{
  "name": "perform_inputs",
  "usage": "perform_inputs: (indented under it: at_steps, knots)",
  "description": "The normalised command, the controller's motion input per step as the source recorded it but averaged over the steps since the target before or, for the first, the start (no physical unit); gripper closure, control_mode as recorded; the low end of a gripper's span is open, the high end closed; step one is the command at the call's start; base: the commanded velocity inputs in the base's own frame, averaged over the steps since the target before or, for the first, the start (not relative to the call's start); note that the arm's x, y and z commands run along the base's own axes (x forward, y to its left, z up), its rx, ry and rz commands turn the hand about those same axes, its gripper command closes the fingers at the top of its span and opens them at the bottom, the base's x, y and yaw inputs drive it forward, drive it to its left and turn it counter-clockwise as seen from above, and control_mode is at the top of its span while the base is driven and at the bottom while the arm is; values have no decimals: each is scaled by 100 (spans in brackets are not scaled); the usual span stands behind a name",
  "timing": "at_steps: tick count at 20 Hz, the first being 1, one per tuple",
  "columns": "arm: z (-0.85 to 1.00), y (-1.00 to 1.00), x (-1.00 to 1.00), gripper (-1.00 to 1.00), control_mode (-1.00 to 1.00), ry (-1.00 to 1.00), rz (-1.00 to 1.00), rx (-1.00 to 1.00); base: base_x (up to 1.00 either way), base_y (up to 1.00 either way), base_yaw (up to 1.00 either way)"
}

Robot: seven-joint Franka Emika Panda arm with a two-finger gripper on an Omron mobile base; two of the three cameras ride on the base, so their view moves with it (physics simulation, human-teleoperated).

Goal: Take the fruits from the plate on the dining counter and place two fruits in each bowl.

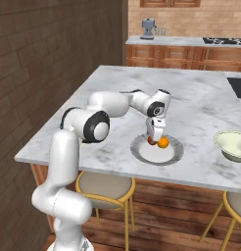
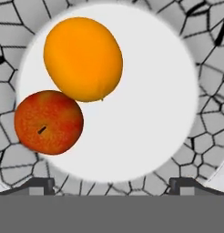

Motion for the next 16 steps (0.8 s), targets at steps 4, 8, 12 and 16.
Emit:
perform_inputs:
  at_steps: [4,8,12,16]
  knots:
    - [-28,0,27,-100,-100,-1,-7,-6,0,0,0]
    - [-34,0,21,-100,-100,-2,-8,-9,0,0,0]
    - [-37,0,19,-100,-100,-4,-11,-7,0,0,0]
    - [-28,-11,11,-100,-100,-3,-7,-2,0,0,0]
